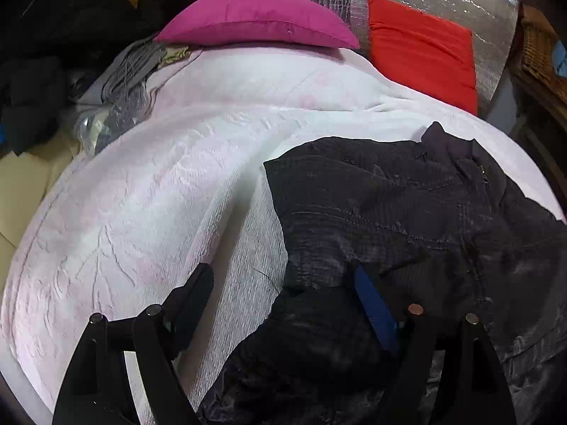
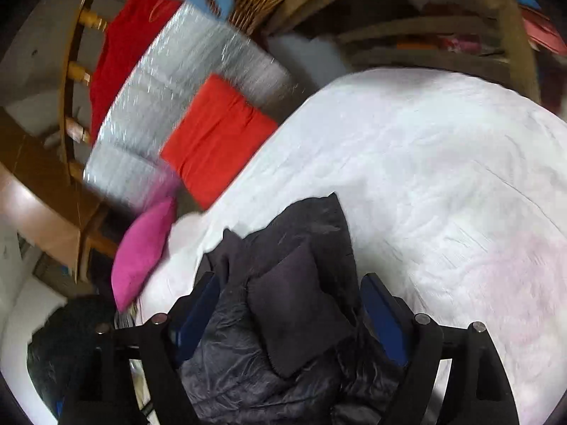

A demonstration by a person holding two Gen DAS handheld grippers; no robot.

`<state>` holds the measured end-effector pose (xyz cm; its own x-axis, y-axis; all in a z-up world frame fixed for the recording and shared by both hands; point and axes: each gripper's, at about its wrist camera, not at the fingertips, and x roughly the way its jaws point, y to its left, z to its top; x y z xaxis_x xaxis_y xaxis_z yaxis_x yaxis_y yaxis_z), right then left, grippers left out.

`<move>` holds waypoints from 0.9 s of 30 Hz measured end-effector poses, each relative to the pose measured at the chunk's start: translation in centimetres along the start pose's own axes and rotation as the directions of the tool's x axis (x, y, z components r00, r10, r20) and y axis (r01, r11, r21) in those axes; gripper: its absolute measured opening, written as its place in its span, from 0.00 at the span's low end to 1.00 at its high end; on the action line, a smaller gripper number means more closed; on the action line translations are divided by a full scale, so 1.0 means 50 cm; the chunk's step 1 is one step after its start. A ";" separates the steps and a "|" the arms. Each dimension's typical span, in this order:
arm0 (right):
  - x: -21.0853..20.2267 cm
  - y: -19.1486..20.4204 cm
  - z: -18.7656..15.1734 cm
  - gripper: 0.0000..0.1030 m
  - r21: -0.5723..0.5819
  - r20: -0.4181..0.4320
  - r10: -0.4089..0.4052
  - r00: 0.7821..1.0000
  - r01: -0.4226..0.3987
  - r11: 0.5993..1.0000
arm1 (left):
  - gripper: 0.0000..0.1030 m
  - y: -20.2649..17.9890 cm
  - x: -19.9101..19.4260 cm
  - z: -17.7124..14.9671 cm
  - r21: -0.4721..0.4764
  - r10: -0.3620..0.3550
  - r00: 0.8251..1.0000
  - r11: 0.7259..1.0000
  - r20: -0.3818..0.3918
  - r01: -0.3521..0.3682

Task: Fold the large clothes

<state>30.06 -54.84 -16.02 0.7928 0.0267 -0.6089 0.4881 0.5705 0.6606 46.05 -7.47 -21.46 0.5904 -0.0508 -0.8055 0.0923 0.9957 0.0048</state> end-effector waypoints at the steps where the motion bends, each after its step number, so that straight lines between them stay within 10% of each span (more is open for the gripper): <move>1: 0.023 0.005 0.006 0.80 -0.018 -0.031 -0.025 0.999 0.025 1.000 | 0.80 -0.004 -0.002 0.000 0.008 0.010 1.000 1.000 0.005 -0.010; 7: 0.128 0.054 -0.016 0.49 -0.228 -0.126 -0.183 0.975 0.151 0.962 | 0.79 -0.023 -0.035 0.002 0.059 0.042 0.996 0.997 0.081 -0.047; 11: 0.138 0.071 -0.026 0.11 -0.319 -0.116 -0.281 0.952 0.233 0.919 | 0.79 -0.028 -0.045 0.009 0.086 0.039 0.994 0.995 0.098 -0.047; 19: 0.092 0.121 -0.022 0.08 -0.386 0.011 -0.255 0.967 0.239 0.891 | 0.64 0.021 -0.010 0.039 -0.038 0.005 0.998 0.999 0.058 -0.003; 22: 0.119 0.100 -0.020 0.08 -0.359 -0.040 -0.254 0.966 0.223 0.906 | 0.84 0.041 0.017 0.056 -0.081 -0.065 0.998 0.995 0.004 0.065; 27: 0.130 0.090 -0.015 0.12 -0.323 -0.101 -0.204 0.974 0.162 0.932 | 0.87 0.057 0.071 0.068 -0.154 -0.129 0.989 0.981 -0.078 0.116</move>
<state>37.13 -51.48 -17.30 0.6354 -0.0072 -0.7721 0.4652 0.8017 0.3753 51.14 -5.07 -22.26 0.5088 -0.1728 -0.8434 0.0354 0.9830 -0.1800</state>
